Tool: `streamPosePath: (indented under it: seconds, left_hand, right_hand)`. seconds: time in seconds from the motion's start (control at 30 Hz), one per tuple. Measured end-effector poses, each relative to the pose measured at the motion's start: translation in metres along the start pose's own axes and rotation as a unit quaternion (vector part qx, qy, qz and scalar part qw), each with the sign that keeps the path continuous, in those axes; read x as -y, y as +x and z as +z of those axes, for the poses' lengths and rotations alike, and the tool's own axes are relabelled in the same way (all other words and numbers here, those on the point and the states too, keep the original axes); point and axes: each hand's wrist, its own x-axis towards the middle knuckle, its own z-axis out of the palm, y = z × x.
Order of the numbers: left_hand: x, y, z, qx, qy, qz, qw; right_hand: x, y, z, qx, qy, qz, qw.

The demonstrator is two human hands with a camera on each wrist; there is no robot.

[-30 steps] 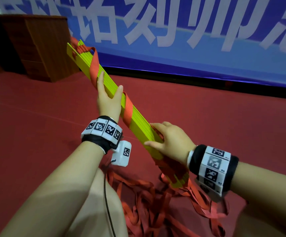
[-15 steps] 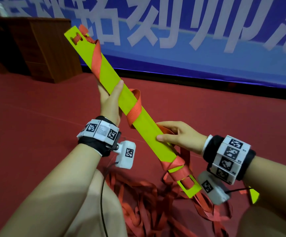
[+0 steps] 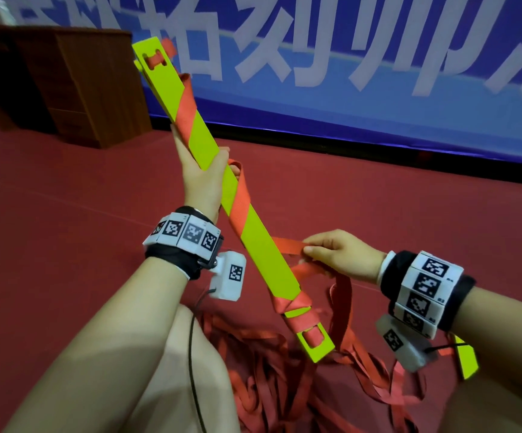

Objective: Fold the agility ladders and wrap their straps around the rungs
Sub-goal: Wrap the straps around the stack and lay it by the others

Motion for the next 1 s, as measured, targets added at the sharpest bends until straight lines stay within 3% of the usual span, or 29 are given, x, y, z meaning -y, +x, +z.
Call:
streamPosePath:
  seconds: [0.3, 0.47, 0.6, 0.7, 0.8, 0.9, 1.0]
  left_hand:
    - [-0.001, -0.004, -0.004, -0.015, 0.148, 0.049, 0.988]
    - [0.007, -0.008, 0.001, 0.000, 0.128, 0.058, 0.990]
    - [0.006, -0.007, 0.003, -0.032, 0.106, 0.056, 0.992]
    - [0.013, -0.006, 0.003, -0.049, 0.087, 0.039, 0.994]
    - [0.022, -0.004, 0.001, -0.057, 0.068, 0.012, 0.996]
    - [0.024, -0.003, 0.000, -0.064, 0.064, 0.000, 0.996]
    - [0.024, -0.003, 0.002, -0.077, 0.051, -0.015, 0.996]
  right_hand:
    - [0.002, 0.011, 0.008, -0.149, 0.028, -0.004, 0.988]
    - [-0.004, 0.016, 0.011, -0.193, 0.054, 0.032, 0.979]
    - [-0.007, 0.017, 0.006, -0.220, 0.018, 0.027, 0.975]
    - [0.000, 0.012, 0.015, -0.217, -0.052, -0.036, 0.974]
    - [0.005, 0.005, 0.031, -0.163, -0.212, -0.104, 0.958]
    - [0.006, 0.006, 0.039, -0.113, -0.351, -0.066, 0.927]
    - [0.004, 0.011, 0.042, -0.111, -0.412, -0.047, 0.903]
